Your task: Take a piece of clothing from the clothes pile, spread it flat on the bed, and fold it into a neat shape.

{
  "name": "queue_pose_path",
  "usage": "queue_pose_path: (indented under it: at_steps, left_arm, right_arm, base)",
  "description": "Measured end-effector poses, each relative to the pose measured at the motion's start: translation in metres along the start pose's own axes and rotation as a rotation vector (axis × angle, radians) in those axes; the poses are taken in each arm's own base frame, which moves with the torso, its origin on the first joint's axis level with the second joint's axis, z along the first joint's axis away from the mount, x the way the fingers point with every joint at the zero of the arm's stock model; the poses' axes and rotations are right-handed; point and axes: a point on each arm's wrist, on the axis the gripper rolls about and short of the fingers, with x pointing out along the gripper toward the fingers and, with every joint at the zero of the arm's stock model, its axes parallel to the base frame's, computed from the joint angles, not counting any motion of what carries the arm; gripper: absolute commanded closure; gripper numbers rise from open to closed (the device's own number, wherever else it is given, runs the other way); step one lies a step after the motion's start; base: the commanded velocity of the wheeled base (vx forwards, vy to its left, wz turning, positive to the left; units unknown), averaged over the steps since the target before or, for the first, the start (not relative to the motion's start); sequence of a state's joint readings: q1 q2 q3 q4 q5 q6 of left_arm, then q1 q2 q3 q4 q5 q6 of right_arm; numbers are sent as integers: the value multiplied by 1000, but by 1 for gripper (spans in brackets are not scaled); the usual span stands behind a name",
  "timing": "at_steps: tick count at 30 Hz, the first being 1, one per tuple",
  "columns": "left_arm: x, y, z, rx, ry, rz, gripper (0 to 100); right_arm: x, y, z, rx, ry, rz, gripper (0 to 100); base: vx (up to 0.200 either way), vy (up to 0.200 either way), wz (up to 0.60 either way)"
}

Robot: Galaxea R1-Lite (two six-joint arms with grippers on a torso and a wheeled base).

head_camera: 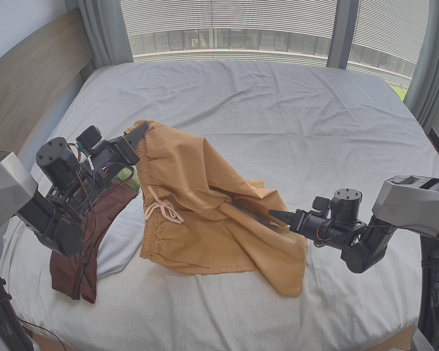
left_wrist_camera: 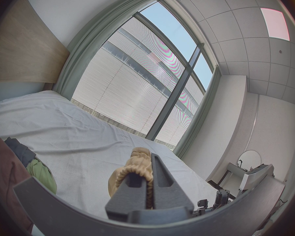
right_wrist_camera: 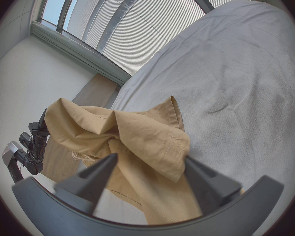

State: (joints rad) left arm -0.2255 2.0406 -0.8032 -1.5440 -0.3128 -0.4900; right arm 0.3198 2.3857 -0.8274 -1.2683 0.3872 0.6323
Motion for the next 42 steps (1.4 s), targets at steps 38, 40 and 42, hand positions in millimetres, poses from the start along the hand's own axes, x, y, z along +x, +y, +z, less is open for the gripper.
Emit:
queue_pose_path:
  at_steps: [38, 40, 42]
  left_arm:
    - [-11, 41, -27, -23, 78, 118, 100]
    - [-12, 43, -28, -24, 80, 122, 100]
    - [-12, 44, -29, -25, 83, 125, 100]
  right_arm:
    - [-90, 47, -4, -267, 57, 29, 100]
    - [-89, 39, -15, -277, 79, 25, 100]
    - [-88, 33, -24, -290, 85, 30, 100]
  base:
    - [0, 0, 0]
    - [0, 0, 0]
    - [0, 0, 0]
